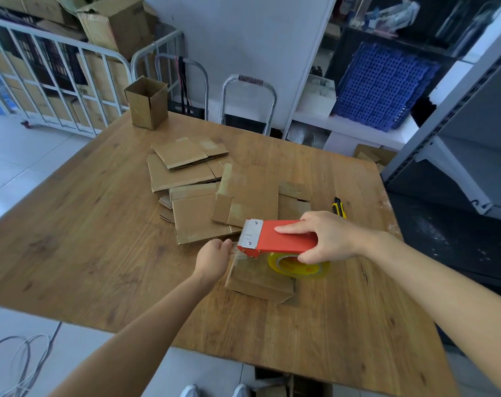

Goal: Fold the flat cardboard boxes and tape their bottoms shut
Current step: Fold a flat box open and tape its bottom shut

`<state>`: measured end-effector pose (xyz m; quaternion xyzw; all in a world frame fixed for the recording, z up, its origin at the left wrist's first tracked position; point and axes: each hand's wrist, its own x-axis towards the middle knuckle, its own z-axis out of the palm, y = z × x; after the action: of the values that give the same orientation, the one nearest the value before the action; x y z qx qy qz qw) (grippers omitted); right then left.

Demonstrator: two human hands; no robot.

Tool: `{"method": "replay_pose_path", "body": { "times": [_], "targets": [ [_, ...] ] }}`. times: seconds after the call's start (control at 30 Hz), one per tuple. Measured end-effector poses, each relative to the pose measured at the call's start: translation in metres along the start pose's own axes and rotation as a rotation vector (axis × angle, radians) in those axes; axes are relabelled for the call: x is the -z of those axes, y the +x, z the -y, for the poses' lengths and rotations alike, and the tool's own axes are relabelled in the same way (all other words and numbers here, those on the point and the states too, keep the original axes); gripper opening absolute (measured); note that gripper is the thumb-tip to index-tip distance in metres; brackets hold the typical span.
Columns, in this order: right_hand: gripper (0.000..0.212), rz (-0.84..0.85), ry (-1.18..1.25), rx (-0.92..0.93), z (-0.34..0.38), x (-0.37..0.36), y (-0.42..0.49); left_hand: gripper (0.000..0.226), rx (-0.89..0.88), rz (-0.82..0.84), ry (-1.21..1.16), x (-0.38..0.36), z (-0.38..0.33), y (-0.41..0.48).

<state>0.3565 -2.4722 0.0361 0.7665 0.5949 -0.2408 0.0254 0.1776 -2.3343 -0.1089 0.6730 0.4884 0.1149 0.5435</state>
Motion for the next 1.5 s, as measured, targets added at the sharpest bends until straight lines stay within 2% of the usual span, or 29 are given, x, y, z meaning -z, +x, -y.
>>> {"method": "replay_pose_path", "body": {
  "times": [0.23, 0.47, 0.6, 0.67, 0.7, 0.87, 1.0, 1.13, 1.2, 1.27, 1.3, 1.37, 1.4, 1.43, 1.5],
  "targets": [
    [0.066, 0.072, -0.008, 0.002, 0.013, 0.013, 0.012, 0.033, 0.077, 0.069, -0.141, -0.001, 0.011, 0.000],
    [0.065, 0.119, -0.101, 0.001, 0.036, 0.020, 0.026, 0.032, 0.246, 0.168, -0.464, -0.003, 0.017, -0.001],
    [0.064, 0.128, -0.022, -0.047, 0.033, 0.021, 0.034, 0.018, 0.175, 0.359, -0.600, 0.008, 0.017, -0.009],
    [0.063, 0.126, 0.015, -0.070, 0.031, 0.023, 0.035, 0.011, 0.080, 0.411, -0.573, 0.010, 0.020, -0.015],
    [0.063, 0.126, 0.018, -0.075, 0.032, 0.024, 0.035, 0.015, 0.065, 0.394, -0.558, 0.010, 0.021, -0.017],
    [0.060, 0.125, 0.071, -0.099, 0.037, 0.026, 0.039, 0.039, 0.109, 0.353, -0.532, 0.009, 0.023, -0.013],
    [0.060, 0.118, 0.067, -0.101, 0.042, 0.025, 0.041, 0.043, 0.104, 0.354, -0.463, 0.013, 0.022, -0.009],
    [0.061, 0.110, 0.041, -0.083, 0.047, 0.024, 0.041, 0.028, 0.071, 0.400, -0.407, 0.015, 0.016, -0.006],
    [0.062, 0.098, 0.044, -0.086, 0.047, 0.025, 0.041, 0.034, 0.073, 0.448, -0.375, 0.015, 0.014, -0.005],
    [0.062, 0.081, 0.047, -0.087, 0.047, 0.027, 0.040, 0.022, 0.093, 0.457, -0.330, 0.014, 0.017, 0.002],
    [0.062, 0.073, 0.056, -0.084, 0.049, 0.028, 0.040, 0.032, 0.101, 0.426, -0.278, 0.012, 0.021, 0.008],
    [0.061, 0.055, 0.090, -0.078, 0.050, 0.029, 0.040, 0.095, 0.114, 0.387, -0.188, 0.005, 0.037, 0.028],
    [0.061, 0.046, 0.101, -0.076, 0.051, 0.029, 0.040, 0.110, 0.107, 0.368, -0.158, -0.002, 0.050, 0.041],
    [0.061, 0.043, 0.096, -0.073, 0.052, 0.029, 0.040, 0.115, 0.094, 0.359, -0.131, -0.002, 0.050, 0.042],
    [0.063, 0.069, 0.041, -0.071, 0.053, 0.025, 0.040, 0.107, 0.100, 0.325, -0.104, 0.011, 0.029, 0.022]
  ]
}}
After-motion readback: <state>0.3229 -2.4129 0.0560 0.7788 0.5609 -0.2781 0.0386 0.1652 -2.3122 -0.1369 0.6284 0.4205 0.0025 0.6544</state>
